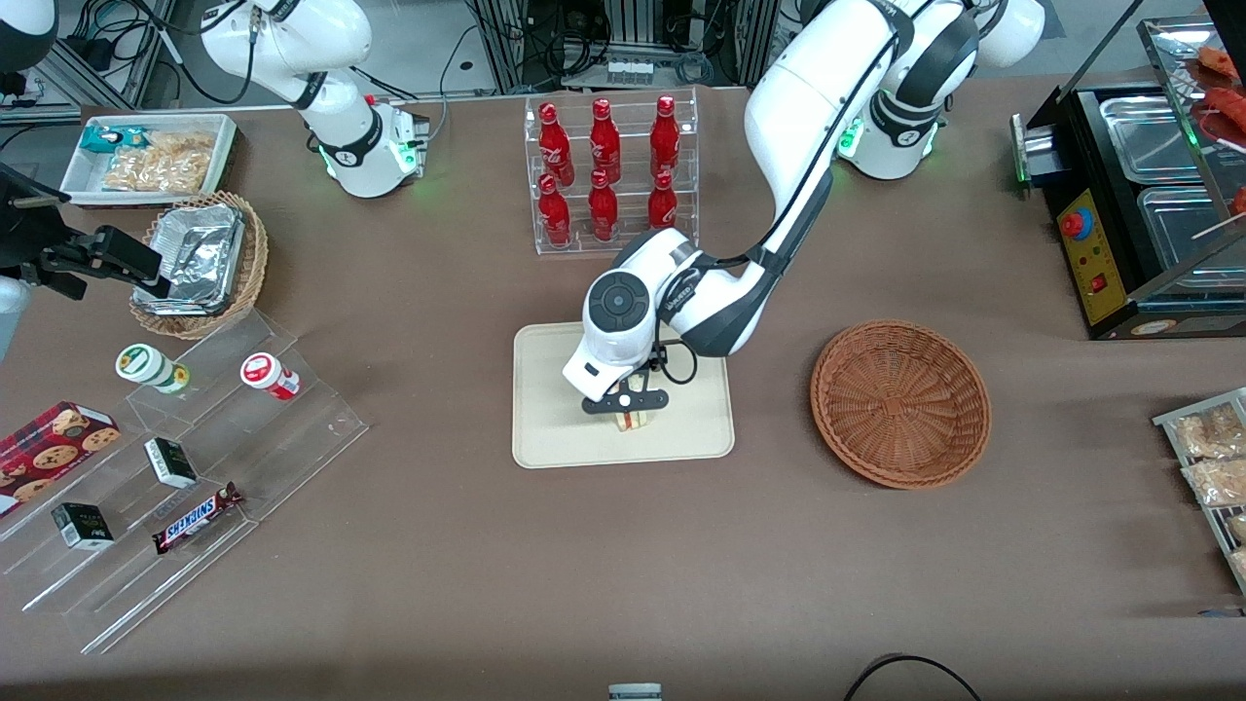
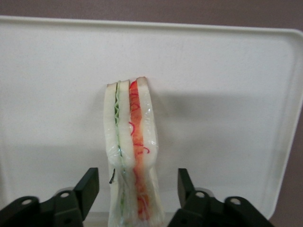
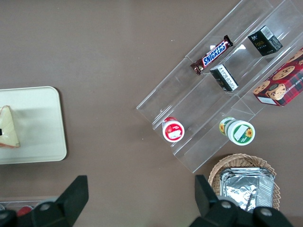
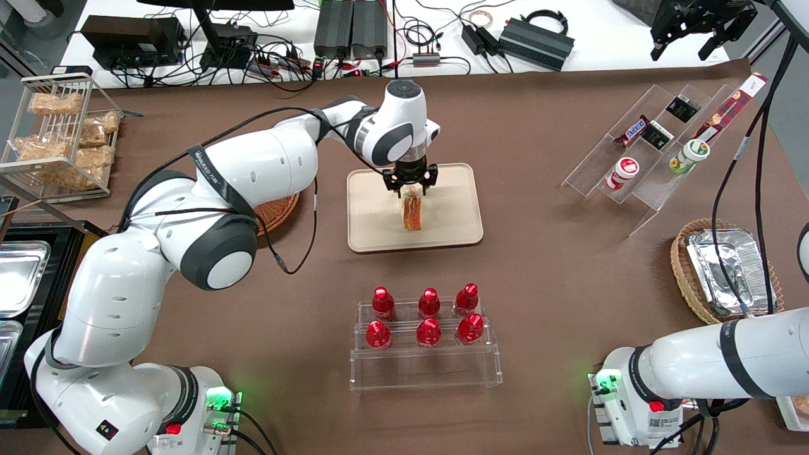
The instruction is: Place sandwich from basket to tray
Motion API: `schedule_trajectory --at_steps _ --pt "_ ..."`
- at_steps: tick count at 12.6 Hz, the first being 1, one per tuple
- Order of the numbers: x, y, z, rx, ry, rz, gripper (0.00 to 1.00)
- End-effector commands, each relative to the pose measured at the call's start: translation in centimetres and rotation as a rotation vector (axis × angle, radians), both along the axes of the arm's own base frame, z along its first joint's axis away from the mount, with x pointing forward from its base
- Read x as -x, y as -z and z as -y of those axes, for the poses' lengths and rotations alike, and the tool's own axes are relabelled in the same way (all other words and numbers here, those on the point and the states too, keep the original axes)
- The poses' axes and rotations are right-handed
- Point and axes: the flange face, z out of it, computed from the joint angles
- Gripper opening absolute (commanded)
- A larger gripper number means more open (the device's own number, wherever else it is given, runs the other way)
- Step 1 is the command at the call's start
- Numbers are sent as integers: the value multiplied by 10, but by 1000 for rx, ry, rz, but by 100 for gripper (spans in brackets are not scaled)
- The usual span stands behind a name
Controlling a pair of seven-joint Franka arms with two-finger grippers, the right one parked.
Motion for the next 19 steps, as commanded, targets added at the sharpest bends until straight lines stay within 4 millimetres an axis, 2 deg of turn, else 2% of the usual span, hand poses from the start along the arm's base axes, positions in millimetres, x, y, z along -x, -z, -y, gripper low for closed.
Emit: schedule_trajectory --at_steps 1,4,6,10,11,13,15,17,18,19 --pt "6 -55 -1 8 8 40 100" --pt "8 -105 -22 -30 3 20 100" --pt "-9 -128 -57 -70 -3 -2 100" --pt "-26 -141 -136 -119 -89 -56 100" --pt "-30 -146 -153 -120 -111 -58 100" --pt "-32 -151 -174 -130 -135 -70 100" --pt "-38 -158 -211 -131 -115 -84 100" --pt "-36 -177 -251 -128 -88 -100 100" --pt "-31 -192 -287 -116 -98 -97 100" --pt "-29 -196 -300 -112 -64 -103 100"
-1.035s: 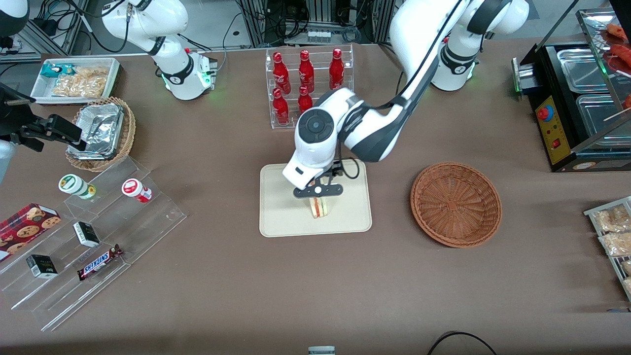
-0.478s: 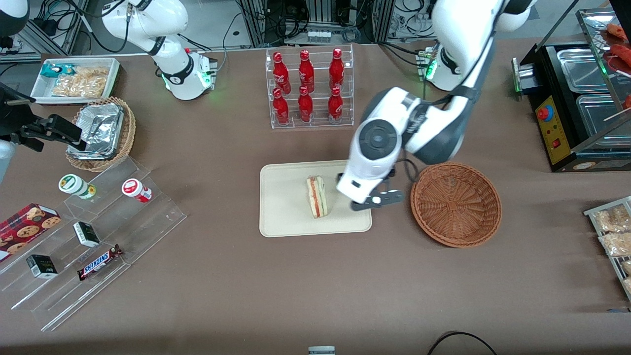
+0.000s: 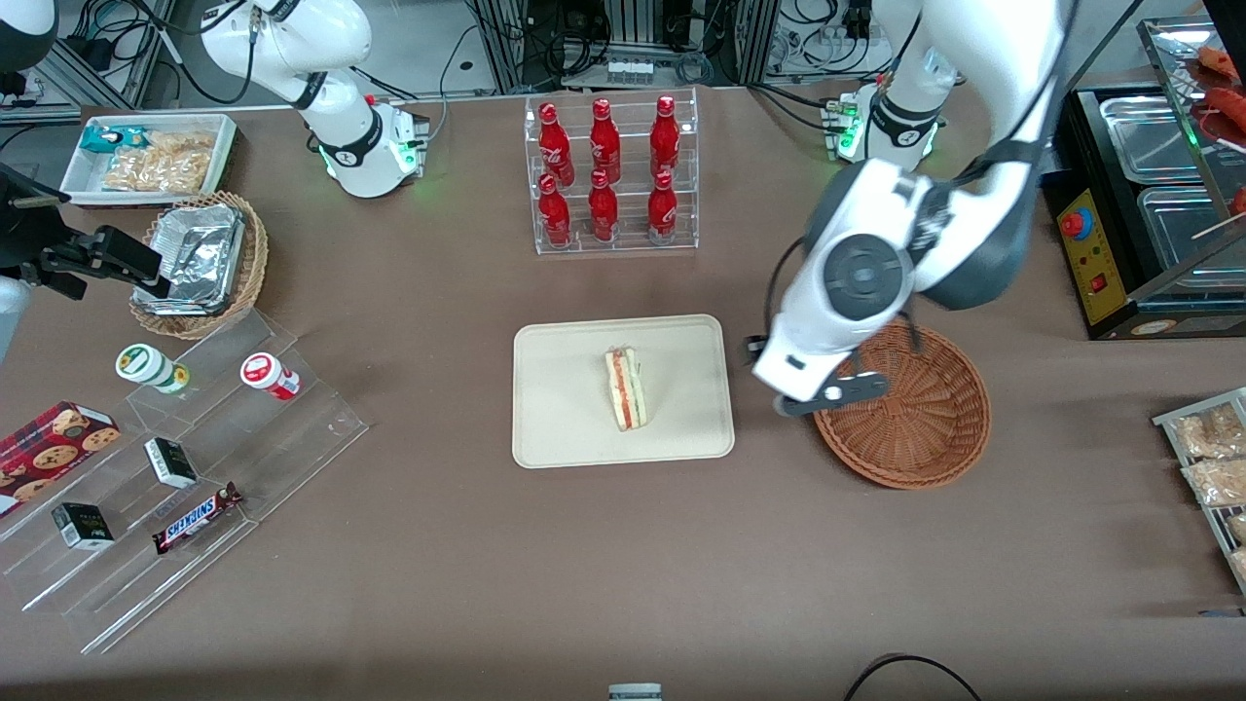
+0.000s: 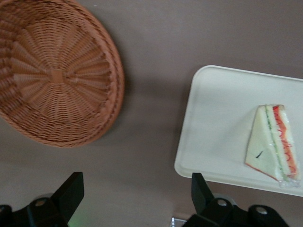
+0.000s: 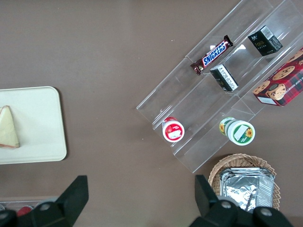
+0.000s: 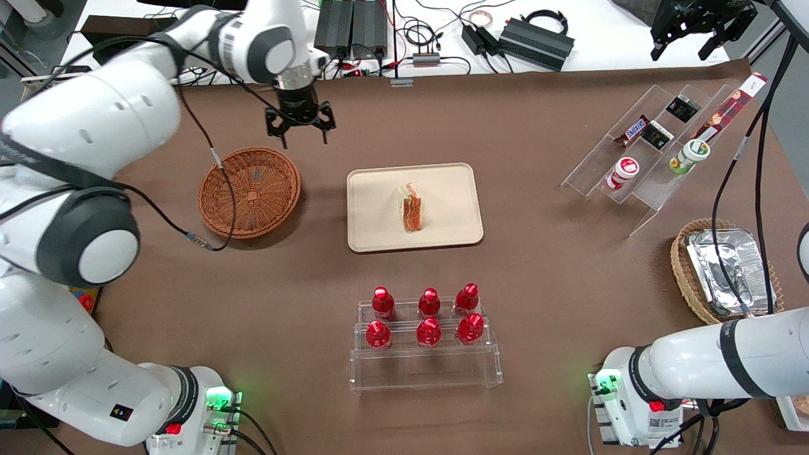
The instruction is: Place sandwich from basket to tray
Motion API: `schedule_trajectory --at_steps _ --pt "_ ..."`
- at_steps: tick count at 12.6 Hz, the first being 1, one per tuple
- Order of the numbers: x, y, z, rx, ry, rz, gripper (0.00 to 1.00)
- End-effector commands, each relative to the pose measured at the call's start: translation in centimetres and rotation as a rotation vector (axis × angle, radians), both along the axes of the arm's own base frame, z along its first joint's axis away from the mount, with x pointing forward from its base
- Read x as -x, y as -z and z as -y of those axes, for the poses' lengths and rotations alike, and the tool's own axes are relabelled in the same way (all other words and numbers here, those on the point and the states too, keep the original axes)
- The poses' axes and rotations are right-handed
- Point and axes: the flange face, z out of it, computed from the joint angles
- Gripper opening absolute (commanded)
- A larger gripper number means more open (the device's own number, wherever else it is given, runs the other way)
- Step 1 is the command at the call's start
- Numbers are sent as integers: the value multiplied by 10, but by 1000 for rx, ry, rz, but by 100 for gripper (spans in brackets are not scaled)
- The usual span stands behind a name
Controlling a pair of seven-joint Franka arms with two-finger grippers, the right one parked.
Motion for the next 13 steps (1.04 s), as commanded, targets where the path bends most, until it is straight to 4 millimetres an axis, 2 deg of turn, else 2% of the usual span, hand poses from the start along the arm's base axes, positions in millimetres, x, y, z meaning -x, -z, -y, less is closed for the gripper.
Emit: schedule_trajectory --at_steps 1,3,4,5,8,11,13 --pt "24 -28 -42 8 60 -13 100" --pt "24 -36 -58 3 51 -22 100" --pt "21 -45 -77 8 27 -12 100" --pt "23 -54 -85 13 39 -14 100" --pt "28 -85 -133 43 115 -19 100" --pt "32 -108 -177 32 186 -4 100" --pt "36 -119 -198 3 214 -7 100"
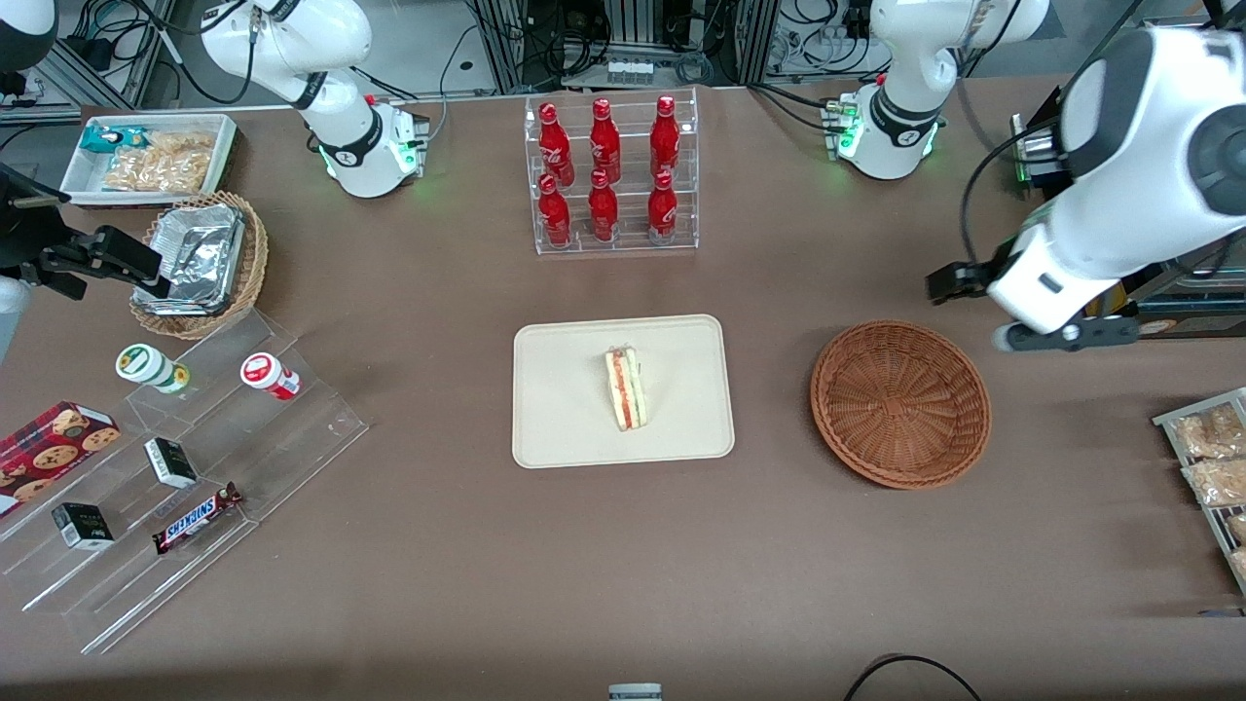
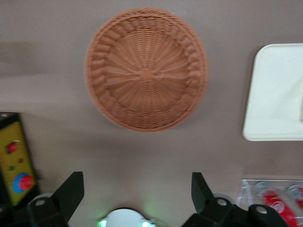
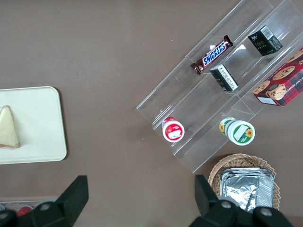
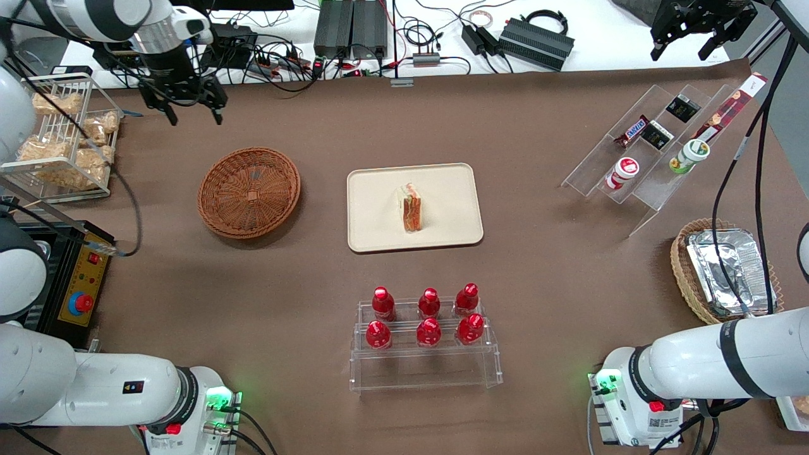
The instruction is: Place sandwich from basket to tray
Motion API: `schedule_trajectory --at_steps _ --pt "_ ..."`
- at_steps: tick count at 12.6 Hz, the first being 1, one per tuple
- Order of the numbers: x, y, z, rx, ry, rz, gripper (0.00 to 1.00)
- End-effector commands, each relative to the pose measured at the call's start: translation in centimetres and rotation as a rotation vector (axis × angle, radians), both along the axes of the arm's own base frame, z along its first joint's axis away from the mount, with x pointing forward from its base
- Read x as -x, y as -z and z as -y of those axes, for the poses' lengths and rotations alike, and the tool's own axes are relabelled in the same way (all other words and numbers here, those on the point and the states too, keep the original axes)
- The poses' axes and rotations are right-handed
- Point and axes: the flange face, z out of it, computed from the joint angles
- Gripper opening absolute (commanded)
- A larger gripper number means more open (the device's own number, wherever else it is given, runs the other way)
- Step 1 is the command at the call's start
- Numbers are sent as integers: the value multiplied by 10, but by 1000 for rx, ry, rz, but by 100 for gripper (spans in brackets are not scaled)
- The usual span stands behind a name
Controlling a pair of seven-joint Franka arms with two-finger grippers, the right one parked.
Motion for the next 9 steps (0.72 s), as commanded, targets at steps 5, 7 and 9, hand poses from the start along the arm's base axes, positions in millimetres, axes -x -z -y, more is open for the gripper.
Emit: schedule_trajectory --at_steps 5,7,9 --pt "18 -39 -45 -15 49 22 100" --pt "16 -46 -52 -12 41 40 100" --pt "14 -47 -60 -12 25 52 100"
